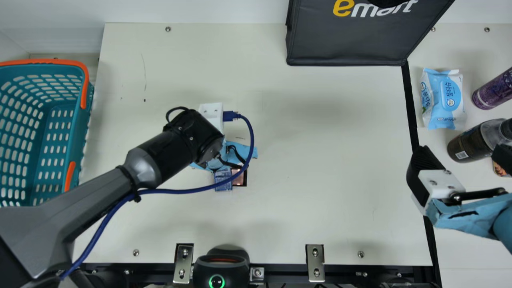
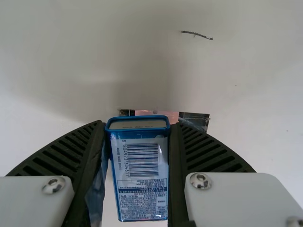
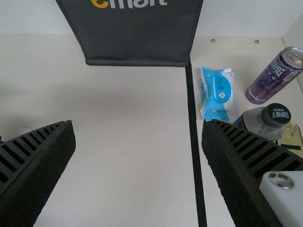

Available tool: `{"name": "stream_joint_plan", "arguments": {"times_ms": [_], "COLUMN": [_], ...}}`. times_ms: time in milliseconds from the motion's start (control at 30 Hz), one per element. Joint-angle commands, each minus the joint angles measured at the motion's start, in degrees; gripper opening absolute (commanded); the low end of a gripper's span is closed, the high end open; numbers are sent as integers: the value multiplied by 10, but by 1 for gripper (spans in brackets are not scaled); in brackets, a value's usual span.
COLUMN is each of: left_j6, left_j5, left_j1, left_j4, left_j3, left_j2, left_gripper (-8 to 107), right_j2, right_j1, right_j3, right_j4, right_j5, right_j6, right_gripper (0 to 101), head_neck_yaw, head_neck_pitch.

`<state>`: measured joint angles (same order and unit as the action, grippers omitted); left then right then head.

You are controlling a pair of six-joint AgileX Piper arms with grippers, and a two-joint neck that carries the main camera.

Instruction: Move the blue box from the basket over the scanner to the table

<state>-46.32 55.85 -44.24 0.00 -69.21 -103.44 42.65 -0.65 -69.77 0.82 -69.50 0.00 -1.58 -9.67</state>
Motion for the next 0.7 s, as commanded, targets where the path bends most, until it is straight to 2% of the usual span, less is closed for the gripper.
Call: {"name": "stream_joint_plan", "arguments": {"times_ms": [0,433,667], "left_j6": [2,29,29], "left_j5": [0,8,9], "left_j1": [-1,-2,-4], "left_j4": [-1,-28,-19], "left_j3": [1,5,4], "left_j2": [3,0,-7], "left_gripper": [-8,-8,-8], "right_j2": [0,0,0], "right_j1": [0,0,0], "right_j3": [0,0,0], "right_j4": [0,0,0], "right_j5": [0,0,-1], "right_j6": [0,0,0], "right_gripper": [95,95,95], "head_neck_yaw": [0,0,0], "head_neck_pitch": [17,17,17]}}
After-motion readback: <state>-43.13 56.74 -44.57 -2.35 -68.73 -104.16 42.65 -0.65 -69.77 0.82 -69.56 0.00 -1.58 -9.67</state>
